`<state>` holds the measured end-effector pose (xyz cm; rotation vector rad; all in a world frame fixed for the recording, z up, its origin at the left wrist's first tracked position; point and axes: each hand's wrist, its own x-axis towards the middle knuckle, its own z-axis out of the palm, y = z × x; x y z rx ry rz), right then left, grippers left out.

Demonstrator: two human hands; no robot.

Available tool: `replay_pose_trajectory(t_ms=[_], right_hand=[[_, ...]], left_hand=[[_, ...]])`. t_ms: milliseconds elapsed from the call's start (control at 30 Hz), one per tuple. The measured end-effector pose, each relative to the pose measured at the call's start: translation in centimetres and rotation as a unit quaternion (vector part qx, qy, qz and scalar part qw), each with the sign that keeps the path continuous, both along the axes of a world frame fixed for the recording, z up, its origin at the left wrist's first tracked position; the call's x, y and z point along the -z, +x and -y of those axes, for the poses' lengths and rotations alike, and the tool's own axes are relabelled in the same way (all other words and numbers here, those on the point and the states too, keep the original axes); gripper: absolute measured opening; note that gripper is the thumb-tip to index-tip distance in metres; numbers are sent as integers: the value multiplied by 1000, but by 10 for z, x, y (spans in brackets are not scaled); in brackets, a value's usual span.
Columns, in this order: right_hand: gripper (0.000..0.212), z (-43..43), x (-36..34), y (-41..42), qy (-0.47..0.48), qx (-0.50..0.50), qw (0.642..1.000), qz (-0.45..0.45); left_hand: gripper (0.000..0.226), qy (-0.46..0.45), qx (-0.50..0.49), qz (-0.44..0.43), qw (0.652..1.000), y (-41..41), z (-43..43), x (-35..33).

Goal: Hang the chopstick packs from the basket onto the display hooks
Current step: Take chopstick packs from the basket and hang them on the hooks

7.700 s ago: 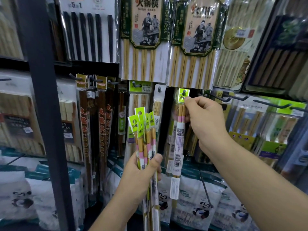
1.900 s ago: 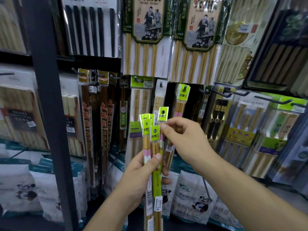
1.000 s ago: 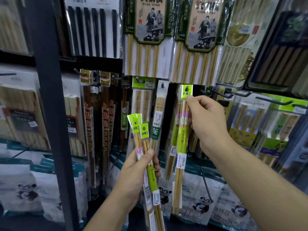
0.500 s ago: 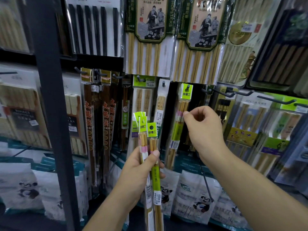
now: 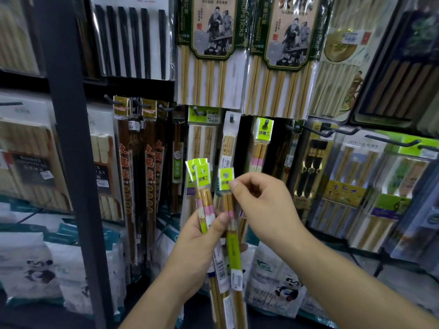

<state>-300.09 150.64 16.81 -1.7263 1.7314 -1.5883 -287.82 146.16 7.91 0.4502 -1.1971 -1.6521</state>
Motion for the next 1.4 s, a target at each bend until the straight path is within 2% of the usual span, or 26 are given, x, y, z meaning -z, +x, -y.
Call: replay_pose_trajectory(t_ms=[167,267,367,533,600,733,867,1000,1100,1233,1400], right_hand=[[23,2,-35,-14,-81,38,993,71],[27,7,-55,-23,-113,60,988,88],[27,13,-64,-29,-122,72,985,99],[28,21,-60,-32,-109,93,985,99],[29,22,-58,-33,-105,97,984,101],[31,26,-54,-35,-102,107,983,107],[30,27,-48,-38,-101,118,982,104],[24,20,-37,-36,-109,126,981,101],[24,11,-22,-28,-85,94,989,74],[13,5,-6,-13,1,25,999,36],[21,4,-1,-6,39,-2,998,59]], left_hand=[[43,30,-52,-17,998,0,4,-1],[23,14,-42,-4,999,2,3,0],[19,-3,-36,9,999,1,1,1],[43,14,-11,12,1000,1,1,0],[43,31,8,5,999,2,1,-1],[35,76,39,-28,996,3,0,-3],[9,83,8,-33,996,3,-2,-4],[13,59,-2,-27,998,4,-3,-6],[14,28,-1,-18,999,4,-5,-7],[26,10,13,-17,1000,3,-6,-7],[17,-20,34,-21,999,3,-5,-5]])
